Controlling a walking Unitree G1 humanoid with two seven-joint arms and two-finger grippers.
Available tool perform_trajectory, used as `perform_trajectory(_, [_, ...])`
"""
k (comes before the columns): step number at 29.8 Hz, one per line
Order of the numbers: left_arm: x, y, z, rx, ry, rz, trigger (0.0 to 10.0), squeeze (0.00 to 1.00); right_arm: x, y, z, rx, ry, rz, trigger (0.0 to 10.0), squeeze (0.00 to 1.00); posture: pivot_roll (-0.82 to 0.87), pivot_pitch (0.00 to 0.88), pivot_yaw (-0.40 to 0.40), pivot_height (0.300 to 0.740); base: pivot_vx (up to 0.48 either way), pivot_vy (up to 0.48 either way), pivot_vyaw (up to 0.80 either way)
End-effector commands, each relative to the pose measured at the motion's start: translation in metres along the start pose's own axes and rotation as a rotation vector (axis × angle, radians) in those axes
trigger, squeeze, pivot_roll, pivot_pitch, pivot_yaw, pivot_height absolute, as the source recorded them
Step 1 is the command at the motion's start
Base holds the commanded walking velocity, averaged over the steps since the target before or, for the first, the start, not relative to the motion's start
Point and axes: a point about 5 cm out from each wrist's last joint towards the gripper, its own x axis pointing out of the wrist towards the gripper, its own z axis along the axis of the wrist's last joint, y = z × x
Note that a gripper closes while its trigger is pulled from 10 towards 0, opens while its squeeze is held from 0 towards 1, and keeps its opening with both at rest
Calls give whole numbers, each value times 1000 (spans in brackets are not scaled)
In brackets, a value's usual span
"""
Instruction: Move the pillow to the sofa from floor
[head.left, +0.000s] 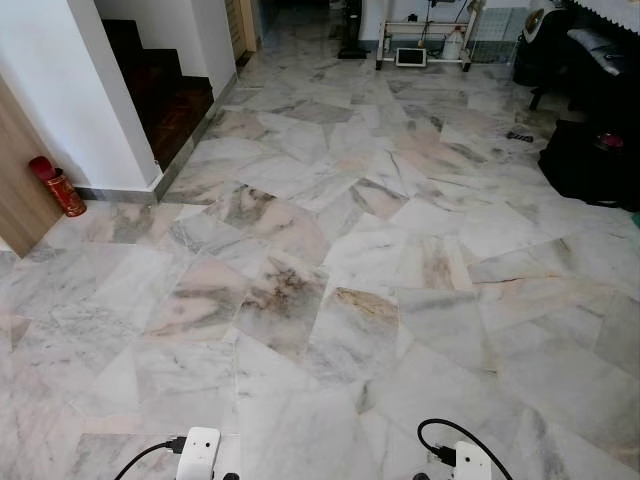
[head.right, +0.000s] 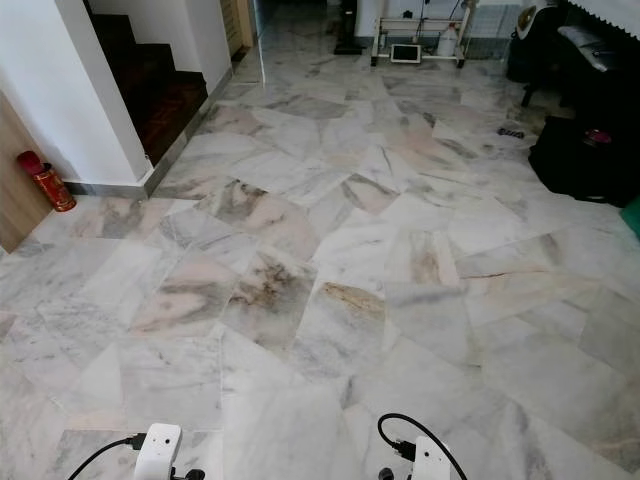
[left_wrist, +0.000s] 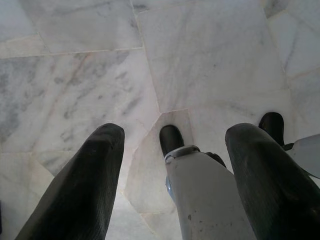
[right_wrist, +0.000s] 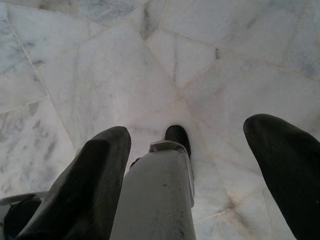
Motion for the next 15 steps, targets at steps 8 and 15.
perform_trajectory(8, [-4,6,-17,-32,35,19,10000,0,-3,2,-18,5,49,-5,10000,0,-34,0,14,740,0,0,0])
perform_trajectory(15, [-6,9,-22,2,44,-9,10000,0,-4,4,-26,47,55,-20,10000,0,-48,0,46,740,0,0,0])
